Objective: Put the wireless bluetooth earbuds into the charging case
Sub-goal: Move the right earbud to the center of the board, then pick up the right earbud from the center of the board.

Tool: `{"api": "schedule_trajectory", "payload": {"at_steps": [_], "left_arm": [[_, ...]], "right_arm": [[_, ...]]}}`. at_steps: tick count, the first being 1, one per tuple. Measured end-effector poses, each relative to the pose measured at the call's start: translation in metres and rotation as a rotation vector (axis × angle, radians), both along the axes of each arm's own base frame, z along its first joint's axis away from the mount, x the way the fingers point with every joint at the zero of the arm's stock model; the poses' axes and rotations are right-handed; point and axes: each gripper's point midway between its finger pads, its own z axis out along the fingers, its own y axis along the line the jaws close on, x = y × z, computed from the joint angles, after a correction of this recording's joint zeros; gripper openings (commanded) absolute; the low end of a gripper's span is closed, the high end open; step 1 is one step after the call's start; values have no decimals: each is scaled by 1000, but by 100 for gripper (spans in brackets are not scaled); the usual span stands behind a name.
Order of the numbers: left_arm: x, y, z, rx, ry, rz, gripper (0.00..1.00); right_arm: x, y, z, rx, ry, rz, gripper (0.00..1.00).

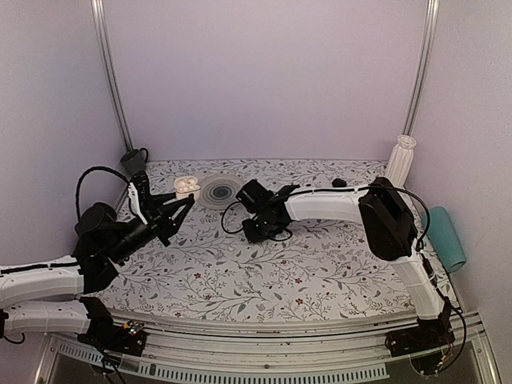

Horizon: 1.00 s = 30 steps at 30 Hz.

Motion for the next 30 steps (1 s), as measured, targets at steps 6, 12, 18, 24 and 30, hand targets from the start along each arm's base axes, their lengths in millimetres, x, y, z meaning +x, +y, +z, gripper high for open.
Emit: {"api": "schedule_trajectory", "payload": {"at_steps": [6, 12, 18, 24, 30], "left_arm": [[3, -3, -3, 1, 22, -6, 0], [6, -6, -9, 8, 41, -8, 0], [10, -10, -17, 18, 69, -10, 0], [13, -13, -18, 19, 76, -15, 0], [13, -14, -16, 17, 73, -18, 0]], "right_arm": [[-16, -6, 0, 13, -19, 90, 20], [-51, -39, -1, -19, -23, 207, 20], [-75, -68, 2, -58, -40, 285, 39], [-73, -73, 19, -31, -51, 265, 44], [-67, -72, 33, 79, 35, 125, 39]]}}
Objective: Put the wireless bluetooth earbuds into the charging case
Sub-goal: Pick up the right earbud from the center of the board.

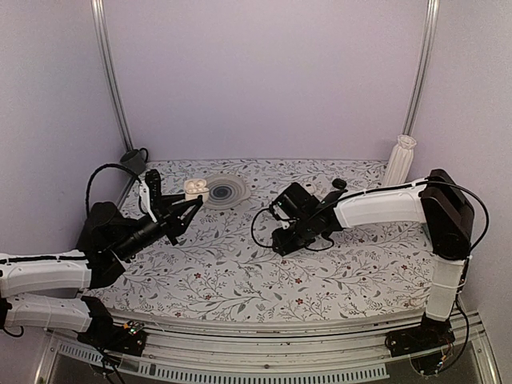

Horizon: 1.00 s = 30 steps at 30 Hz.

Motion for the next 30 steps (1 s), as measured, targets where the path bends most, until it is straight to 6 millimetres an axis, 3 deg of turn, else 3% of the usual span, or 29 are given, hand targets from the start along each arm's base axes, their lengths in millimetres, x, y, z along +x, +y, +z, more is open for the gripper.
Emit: {"api": "schedule_trajectory", "payload": {"at_steps": [4, 16, 30], "left_arm": [[0, 0, 0, 0, 0, -1, 0], [-1, 0, 1, -1, -3, -5, 0], [-1, -1, 2, -2, -4, -6, 0]], "right_arm": [[-4, -4, -2, 37, 81, -77, 33], [-1, 7, 5, 75, 148, -103, 33], [-5, 10, -15, -60, 154, -85, 33]]}}
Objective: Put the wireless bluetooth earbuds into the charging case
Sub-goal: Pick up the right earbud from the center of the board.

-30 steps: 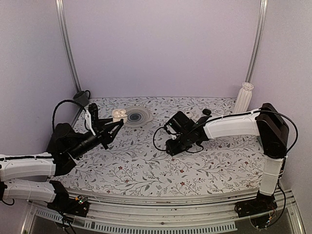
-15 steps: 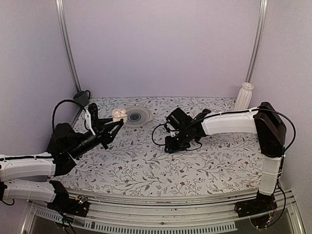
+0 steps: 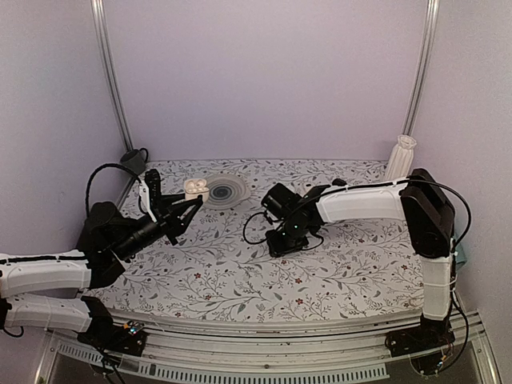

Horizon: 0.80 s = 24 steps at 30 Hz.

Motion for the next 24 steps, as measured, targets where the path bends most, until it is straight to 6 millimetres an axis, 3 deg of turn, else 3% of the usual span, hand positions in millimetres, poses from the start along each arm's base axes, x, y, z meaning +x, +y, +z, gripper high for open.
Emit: {"api": "schedule_trajectory", "payload": {"at_steps": [24], "left_arm": [[0, 0, 0, 0, 0, 0, 0]], "right_arm": [[-5, -7, -14, -96, 9, 27, 28]]}}
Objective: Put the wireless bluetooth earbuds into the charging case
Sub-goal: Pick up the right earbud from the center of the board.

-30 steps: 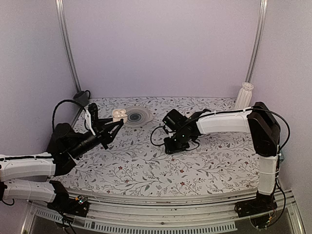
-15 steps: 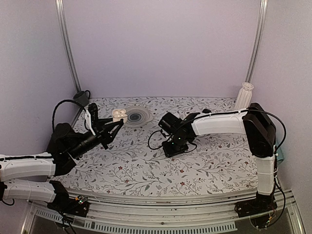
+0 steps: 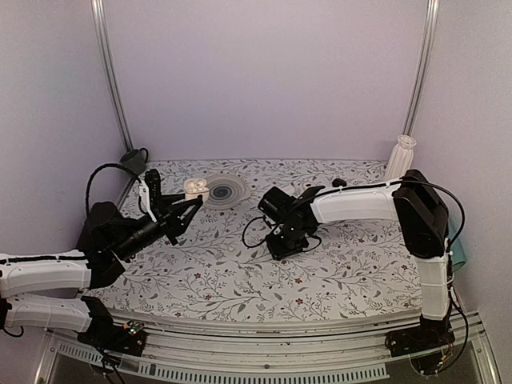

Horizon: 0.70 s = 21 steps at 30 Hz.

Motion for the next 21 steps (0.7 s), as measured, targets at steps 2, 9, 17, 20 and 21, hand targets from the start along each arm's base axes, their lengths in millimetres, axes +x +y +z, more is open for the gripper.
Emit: {"api": "schedule_trajectory", "payload": {"at_steps": [2, 9, 17, 20, 21], "left_arm": [[0, 0, 0, 0, 0, 0, 0], [0, 0, 0, 0, 0, 0, 0], [0, 0, 0, 0, 0, 0, 0], [0, 0, 0, 0, 0, 0, 0], [0, 0, 0, 0, 0, 0, 0]], "right_arm": [[0, 1, 0, 2, -1, 3, 28], [1, 5, -1, 0, 0, 6, 27], [0, 3, -6, -24, 9, 8, 27], [-1, 2, -5, -36, 5, 10, 27], [-2, 1, -6, -41, 5, 11, 27]]}}
